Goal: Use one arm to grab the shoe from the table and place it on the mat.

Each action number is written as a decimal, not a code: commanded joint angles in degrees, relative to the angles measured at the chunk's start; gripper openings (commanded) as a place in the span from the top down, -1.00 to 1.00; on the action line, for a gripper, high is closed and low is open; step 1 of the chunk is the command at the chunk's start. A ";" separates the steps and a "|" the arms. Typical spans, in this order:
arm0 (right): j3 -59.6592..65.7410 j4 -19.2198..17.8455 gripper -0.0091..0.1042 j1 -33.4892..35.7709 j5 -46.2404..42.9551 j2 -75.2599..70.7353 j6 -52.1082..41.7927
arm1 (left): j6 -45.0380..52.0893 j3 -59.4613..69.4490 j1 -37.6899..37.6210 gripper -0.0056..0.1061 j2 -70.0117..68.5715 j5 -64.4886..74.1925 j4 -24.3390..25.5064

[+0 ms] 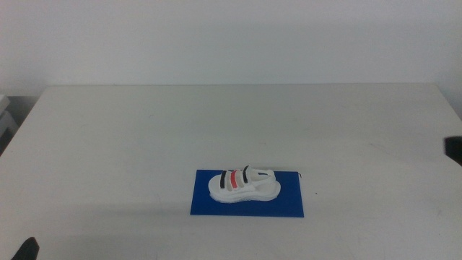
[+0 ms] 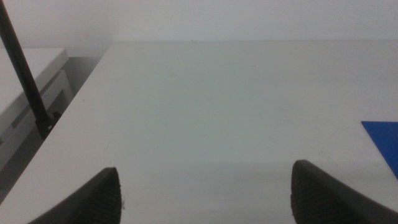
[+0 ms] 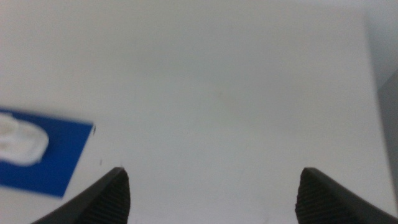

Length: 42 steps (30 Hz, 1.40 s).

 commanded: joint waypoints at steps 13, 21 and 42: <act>22.61 -4.40 -0.78 -0.65 -10.37 -33.72 0.05 | -0.31 0.47 -0.24 -0.78 -0.60 -4.64 -0.47; 30.17 -4.26 -0.78 -0.65 -10.64 -43.78 0.05 | -0.31 0.47 -0.24 -0.78 -0.60 -4.64 -0.47; 42.69 -13.59 -0.78 -0.65 -24.49 -51.05 0.05 | -0.31 0.47 -0.24 -0.78 -0.47 -4.64 -0.47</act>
